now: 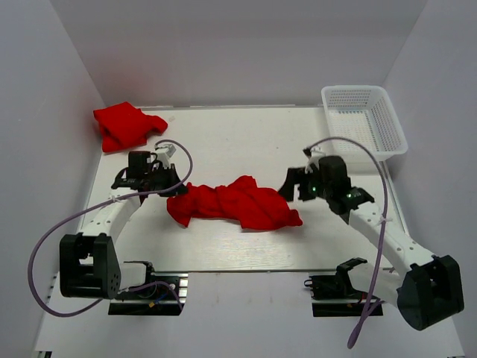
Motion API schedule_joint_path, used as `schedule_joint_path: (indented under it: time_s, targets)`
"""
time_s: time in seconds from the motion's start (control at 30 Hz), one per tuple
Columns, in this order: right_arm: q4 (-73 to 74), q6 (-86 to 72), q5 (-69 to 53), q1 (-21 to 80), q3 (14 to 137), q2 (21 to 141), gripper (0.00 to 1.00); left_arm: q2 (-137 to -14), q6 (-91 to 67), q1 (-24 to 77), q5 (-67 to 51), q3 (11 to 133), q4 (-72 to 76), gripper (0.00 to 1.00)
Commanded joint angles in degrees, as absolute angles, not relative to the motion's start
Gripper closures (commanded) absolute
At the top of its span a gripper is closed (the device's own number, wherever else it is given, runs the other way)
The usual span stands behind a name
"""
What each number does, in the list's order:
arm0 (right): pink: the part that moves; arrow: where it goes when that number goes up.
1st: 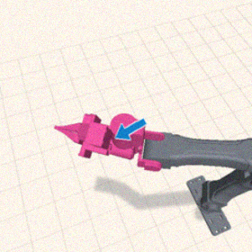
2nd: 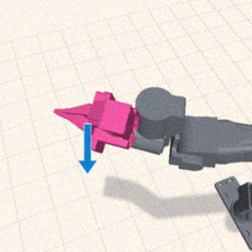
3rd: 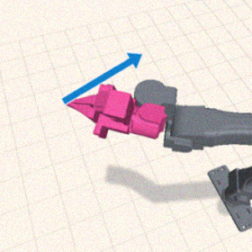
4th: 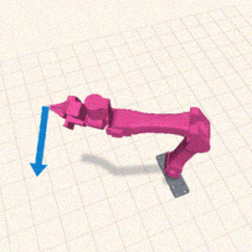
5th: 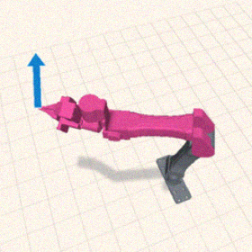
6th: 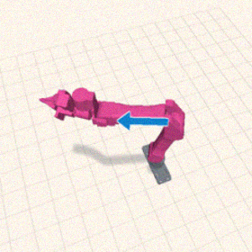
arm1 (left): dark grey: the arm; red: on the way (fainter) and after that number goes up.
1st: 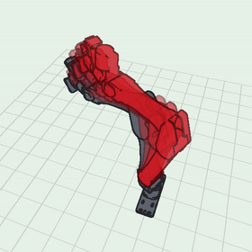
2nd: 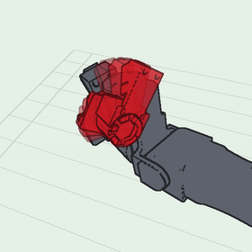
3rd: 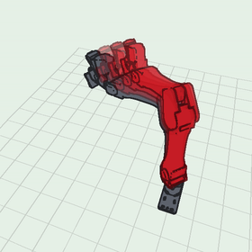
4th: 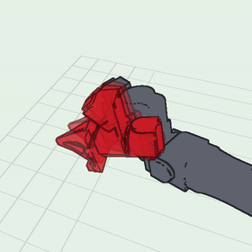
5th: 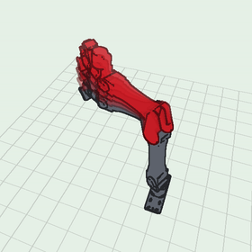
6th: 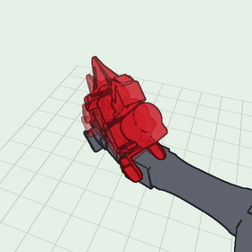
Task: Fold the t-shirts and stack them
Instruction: Flatten out the tshirt
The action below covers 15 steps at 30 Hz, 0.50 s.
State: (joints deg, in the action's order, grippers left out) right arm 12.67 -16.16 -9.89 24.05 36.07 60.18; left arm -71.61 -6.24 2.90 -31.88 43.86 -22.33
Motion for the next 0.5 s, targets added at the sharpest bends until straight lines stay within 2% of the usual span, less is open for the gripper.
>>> schedule_joint_path:
  time_s: [0.0, 0.17, 0.33, 0.47]
  targets:
    - [8.8, -10.5, -16.2, 24.7, 47.9, 62.0, 0.13, -72.8, -7.5, 3.3, -29.6, 45.2, -20.7, 1.0]
    - [9.4, -6.2, -18.2, 29.3, 57.5, 71.6, 0.15, -73.9, -10.1, 3.9, -23.3, 45.2, -22.5, 1.0]
    - [6.4, -3.3, -20.4, 38.0, 59.0, 82.1, 0.18, -72.7, -11.4, 3.9, -16.8, 45.2, -25.1, 1.0]
    - [4.7, -1.5, -16.4, 43.8, 61.6, 89.5, 0.18, -72.2, -12.0, 3.9, -14.4, 45.2, -26.4, 1.0]
